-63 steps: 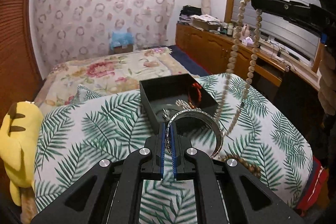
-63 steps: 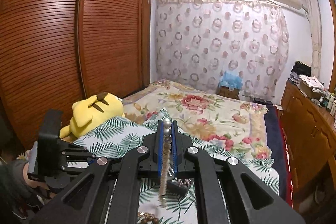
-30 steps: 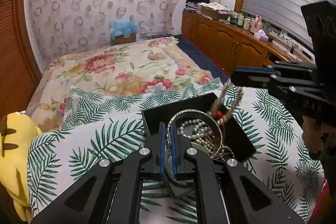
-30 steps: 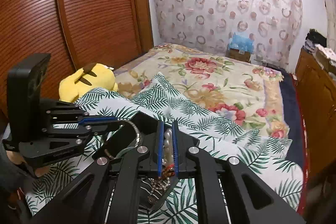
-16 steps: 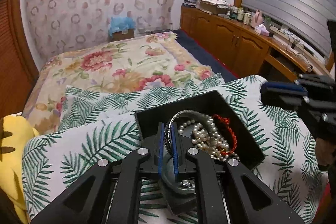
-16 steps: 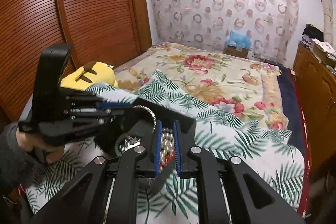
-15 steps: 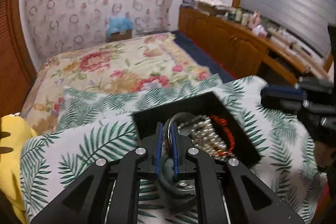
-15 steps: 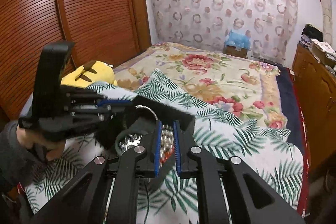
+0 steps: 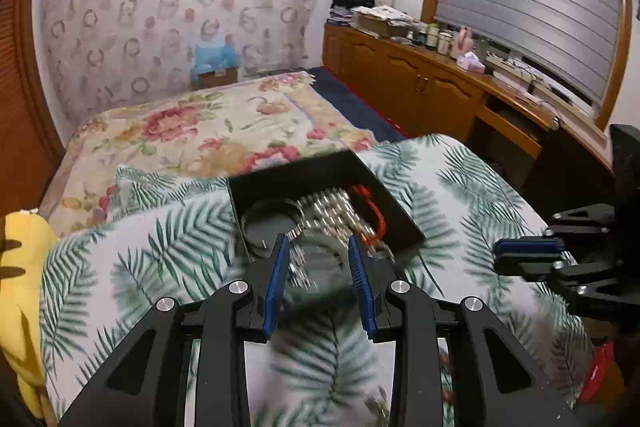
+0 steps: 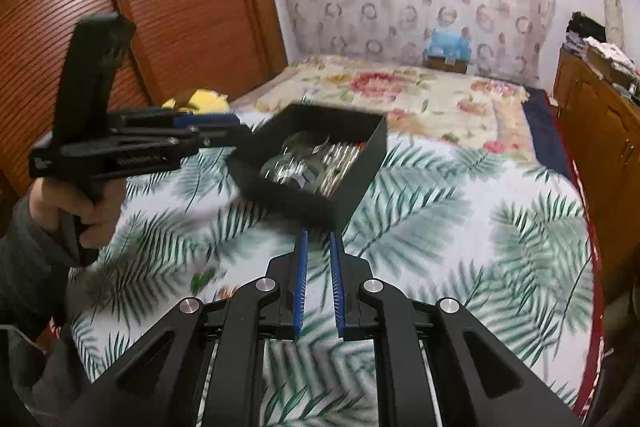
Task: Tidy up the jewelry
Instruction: 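Return both tools to the table and grasp the green pendant with the left tool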
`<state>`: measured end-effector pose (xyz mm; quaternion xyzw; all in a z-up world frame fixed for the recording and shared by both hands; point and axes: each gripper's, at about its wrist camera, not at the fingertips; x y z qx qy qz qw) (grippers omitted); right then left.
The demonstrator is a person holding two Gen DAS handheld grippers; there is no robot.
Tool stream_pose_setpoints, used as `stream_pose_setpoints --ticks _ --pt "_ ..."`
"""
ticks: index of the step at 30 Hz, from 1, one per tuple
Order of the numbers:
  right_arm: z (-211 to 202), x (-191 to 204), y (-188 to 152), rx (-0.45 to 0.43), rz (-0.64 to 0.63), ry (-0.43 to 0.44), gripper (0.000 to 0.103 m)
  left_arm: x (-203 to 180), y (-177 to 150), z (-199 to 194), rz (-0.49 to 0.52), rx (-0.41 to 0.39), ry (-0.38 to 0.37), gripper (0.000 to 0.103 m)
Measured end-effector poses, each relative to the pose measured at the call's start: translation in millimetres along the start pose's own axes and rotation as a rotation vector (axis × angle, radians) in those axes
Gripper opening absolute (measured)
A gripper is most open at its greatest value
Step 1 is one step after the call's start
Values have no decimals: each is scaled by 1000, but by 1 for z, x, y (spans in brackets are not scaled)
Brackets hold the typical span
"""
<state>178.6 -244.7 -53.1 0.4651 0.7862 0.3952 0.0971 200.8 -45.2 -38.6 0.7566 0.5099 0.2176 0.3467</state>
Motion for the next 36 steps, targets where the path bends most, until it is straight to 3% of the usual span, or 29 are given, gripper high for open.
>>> stream_pose_setpoints --ticks 2,4,6,16,25,27,29,36 --pt "0 4 -9 16 1 2 17 -5 -12 -5 3 11 -8 29" --pt "2 7 -14 32 7 4 27 -8 -22 -9 9 24 -8 29" --pt "4 11 -18 48 11 12 27 -11 -31 -11 10 36 -8 30" --pt "27 35 -40 157 -19 27 27 -13 -76 -17 -16 106 -41 31" --pt "43 30 -46 218 -1 1 27 -22 -93 -18 2 140 -59 36" --pt "43 30 -47 220 -3 4 27 -26 -94 -17 8 144 -72 36" --pt "43 30 -48 222 2 26 13 -31 -94 -15 16 149 -86 36" --pt "26 19 -44 158 37 9 13 -44 -96 -4 34 170 -105 36"
Point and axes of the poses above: each gripper's, at about its wrist camera, not at the fingertips, and z roughly the way its jaws point, x to its left, y to its top, and after that the axes turned 4 degrees about z, right-handed
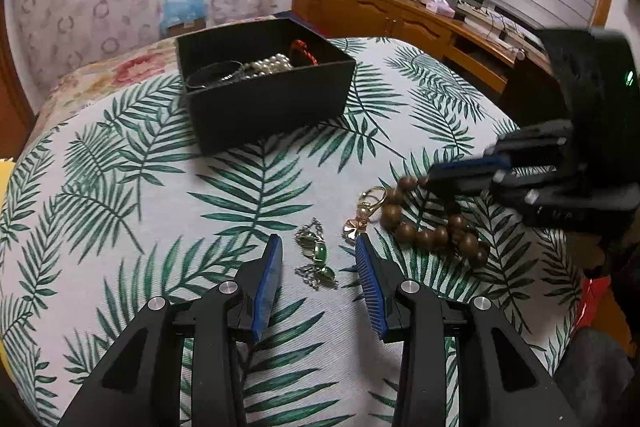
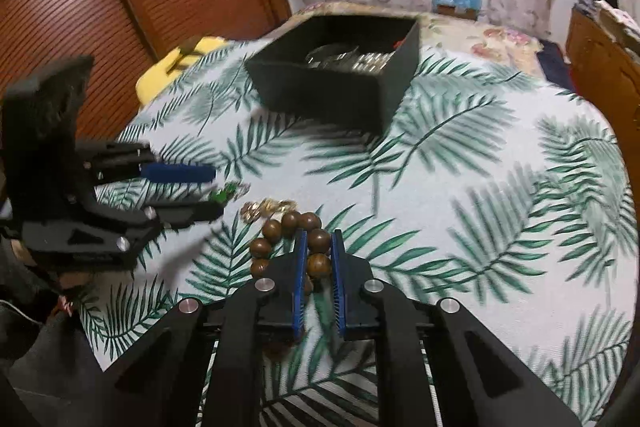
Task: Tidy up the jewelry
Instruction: 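Return both tools to the table and grasp the green pendant with the left tool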
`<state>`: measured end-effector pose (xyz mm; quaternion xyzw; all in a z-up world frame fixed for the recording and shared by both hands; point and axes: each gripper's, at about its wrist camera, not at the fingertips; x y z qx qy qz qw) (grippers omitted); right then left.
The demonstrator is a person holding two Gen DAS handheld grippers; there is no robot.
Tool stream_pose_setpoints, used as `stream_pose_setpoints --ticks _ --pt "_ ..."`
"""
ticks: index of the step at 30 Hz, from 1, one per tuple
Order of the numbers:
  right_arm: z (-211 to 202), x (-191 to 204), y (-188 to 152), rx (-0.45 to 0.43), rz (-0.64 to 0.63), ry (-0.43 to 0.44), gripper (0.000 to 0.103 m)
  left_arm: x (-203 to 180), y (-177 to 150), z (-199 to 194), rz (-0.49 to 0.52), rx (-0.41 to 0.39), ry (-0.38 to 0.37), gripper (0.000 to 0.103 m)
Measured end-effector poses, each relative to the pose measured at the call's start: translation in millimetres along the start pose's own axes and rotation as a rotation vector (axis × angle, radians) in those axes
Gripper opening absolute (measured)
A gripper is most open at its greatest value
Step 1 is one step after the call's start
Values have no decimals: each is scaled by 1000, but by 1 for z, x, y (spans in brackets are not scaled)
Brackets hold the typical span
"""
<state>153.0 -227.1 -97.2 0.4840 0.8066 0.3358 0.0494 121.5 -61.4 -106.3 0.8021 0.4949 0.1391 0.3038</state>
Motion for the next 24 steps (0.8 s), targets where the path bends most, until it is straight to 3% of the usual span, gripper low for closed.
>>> stream_pose_setpoints --ticks 8,12,13,24 --pt "-38 -11 12 -114 27 -28 13 -4 0 7 13 5 6 34" --pt "-46 -14 17 -140 26 -39 13 -2 -3 6 14 5 17 11" --pt "-47 -13 18 -144 25 -41 13 -1 -3 6 11 6 5 9" --pt "-64 -7 36 -218 -1 -47 12 5 9 -11 -12 -59 -6 8"
Point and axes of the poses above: each gripper's, at about its wrist camera, not at the fingertips, and z roughly the way its jaws point, x to its left, y to its top, and after that the axes turned 4 degrees about z, right-handed
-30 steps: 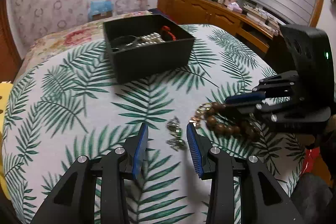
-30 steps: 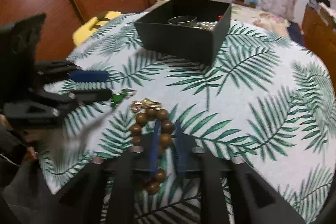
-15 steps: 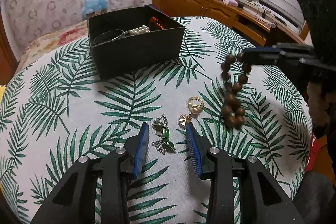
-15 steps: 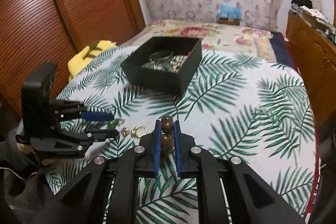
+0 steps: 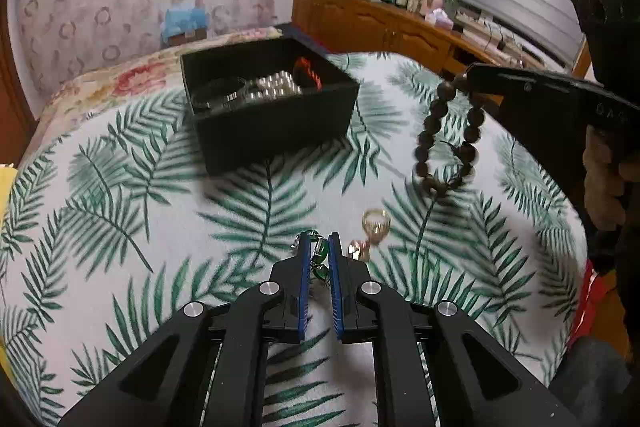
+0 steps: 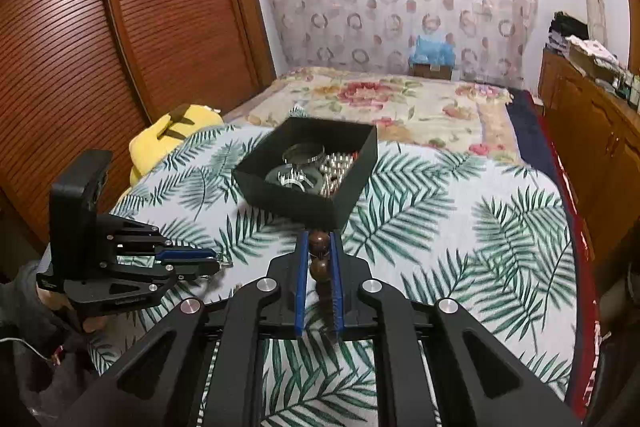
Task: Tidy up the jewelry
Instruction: 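Return both tools to the table and grasp the green pendant with the left tool, then grasp the brown bead bracelet with the right tool and lift it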
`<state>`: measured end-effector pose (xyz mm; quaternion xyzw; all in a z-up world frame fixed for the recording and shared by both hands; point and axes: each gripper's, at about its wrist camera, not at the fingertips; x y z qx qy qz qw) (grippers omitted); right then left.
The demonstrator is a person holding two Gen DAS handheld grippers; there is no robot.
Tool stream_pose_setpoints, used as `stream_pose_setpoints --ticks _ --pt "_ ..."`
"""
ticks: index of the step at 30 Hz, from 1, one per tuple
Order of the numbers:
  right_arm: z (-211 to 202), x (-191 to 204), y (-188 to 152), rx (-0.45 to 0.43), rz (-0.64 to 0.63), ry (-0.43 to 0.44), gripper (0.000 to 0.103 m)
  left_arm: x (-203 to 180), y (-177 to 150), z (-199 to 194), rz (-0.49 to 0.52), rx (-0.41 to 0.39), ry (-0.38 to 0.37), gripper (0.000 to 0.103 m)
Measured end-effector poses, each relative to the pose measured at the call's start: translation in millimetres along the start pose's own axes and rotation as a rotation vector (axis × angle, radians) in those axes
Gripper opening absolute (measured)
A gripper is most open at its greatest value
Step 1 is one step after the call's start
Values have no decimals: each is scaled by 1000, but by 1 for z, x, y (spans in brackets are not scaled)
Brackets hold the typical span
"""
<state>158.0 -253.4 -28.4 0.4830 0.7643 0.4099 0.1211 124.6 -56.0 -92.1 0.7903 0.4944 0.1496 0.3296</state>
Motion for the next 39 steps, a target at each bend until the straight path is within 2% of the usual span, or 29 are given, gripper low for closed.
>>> stream_pose_setpoints --ticks 5,6,11,14,19,20,22,24,27,29,33,34,36,39 --pt "-2 2 14 -31 -18 0 11 4 17 -11 -4 -48 1 8" --pt "-3 3 16 -40 -22 2 0 4 22 -13 -1 -57 6 8" --pt "-8 7 38 -86 -47 27 0 9 45 -21 13 -103 29 8" --pt "4 7 40 -49 -65 34 0 14 53 -23 15 -119 38 8" --pt "44 1 17 75 -63 -6 2 22 51 -22 -10 -118 34 8" --pt "50 0 12 90 -57 -10 5 24 49 -22 -13 -116 33 8" --pt "62 -1 4 119 -50 -11 27 24 48 -21 -14 -110 34 8" --pt "73 -4 -2 140 -37 -20 36 24 47 -19 -14 -108 34 8" --pt "93 -10 -7 191 -7 -45 36 24 47 -19 -12 -110 33 8" --pt "101 -13 -7 215 1 -52 25 22 48 -20 -4 -115 34 8" --pt "116 -11 -9 257 -36 -75 24 21 51 -20 5 -122 33 8" --pt "117 -9 -9 257 -54 -84 24 21 52 -20 7 -125 33 8" --pt "117 -5 -11 261 -92 -96 15 21 54 -22 8 -132 36 8" --pt "113 -3 -15 248 -104 -102 15 24 60 -26 8 -148 41 8"
Point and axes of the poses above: each gripper's, at about its wrist camera, not at the fingertips, and z roughly the way its jaws point, x to its left, y to its top, and after that the axes turned 4 degrees about z, right-handed
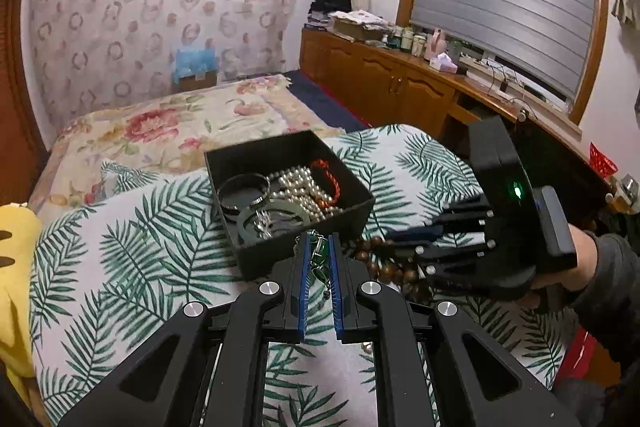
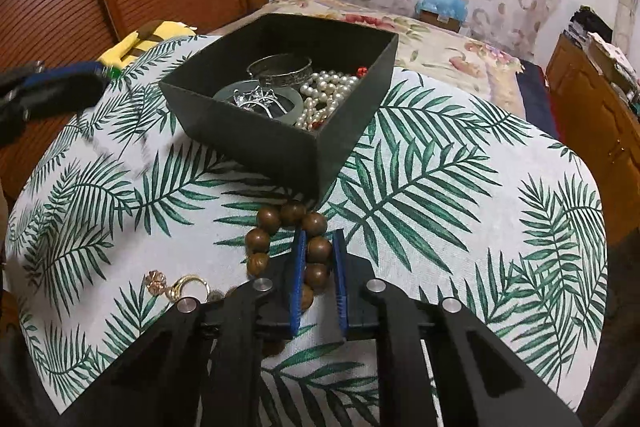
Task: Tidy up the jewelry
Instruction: 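Grasp the brown bead bracelet with the right tool and lift it, then drop the green pendant into the box with the left tool while the right tool drops the bead bracelet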
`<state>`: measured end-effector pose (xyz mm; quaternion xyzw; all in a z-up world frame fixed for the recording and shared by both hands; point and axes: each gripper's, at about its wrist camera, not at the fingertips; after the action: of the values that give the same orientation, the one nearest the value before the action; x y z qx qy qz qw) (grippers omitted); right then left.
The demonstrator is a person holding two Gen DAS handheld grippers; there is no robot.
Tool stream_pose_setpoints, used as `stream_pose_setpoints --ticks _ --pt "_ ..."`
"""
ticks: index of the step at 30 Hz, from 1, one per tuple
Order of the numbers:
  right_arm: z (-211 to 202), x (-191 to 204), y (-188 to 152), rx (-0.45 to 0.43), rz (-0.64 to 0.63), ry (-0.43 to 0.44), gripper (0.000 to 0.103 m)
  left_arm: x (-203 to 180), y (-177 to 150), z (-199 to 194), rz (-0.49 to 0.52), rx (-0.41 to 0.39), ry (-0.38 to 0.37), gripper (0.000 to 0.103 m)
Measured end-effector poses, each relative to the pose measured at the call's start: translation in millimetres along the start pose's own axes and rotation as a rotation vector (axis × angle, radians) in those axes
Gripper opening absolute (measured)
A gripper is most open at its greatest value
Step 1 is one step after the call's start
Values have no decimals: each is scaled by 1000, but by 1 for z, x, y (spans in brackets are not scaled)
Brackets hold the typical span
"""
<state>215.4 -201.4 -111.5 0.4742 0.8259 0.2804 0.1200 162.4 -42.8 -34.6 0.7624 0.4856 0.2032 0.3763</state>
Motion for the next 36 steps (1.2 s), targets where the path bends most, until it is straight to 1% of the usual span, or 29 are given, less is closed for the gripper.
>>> stream_pose_setpoints --ticks 3,8,15,18,21,24,33,36 --pt "-17 -2 1 -52 13 22 15 3 8 -3 3 -20 6 8" --pt "-65 -1 16 -177 11 47 15 8 23 -7 12 -53 16 8" --pt "-114 -5 58 -333 -17 65 15 21 50 -4 0 -89 26 8" --pt "-123 -6 76 -374 -32 73 15 28 59 3 -6 -89 32 8" --pt "-120 -6 89 -384 -46 88 15 33 62 12 -14 -77 42 8" --pt "-110 -4 95 -373 -55 98 15 35 62 20 -21 -59 47 8" --pt "-64 -7 99 -284 -30 141 15 37 60 35 -31 -23 65 8" --pt "-57 -4 96 -275 -33 137 16 37 60 35 -28 -20 65 9"
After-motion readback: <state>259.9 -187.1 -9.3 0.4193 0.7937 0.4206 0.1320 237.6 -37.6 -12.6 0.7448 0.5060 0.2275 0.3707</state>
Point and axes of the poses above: each gripper's, at about its wrist camera, not at the fingertips, and z roughly the way its jaws point, x to its left, y to its top, and after that the axes turned 4 degrees about z, right-handed
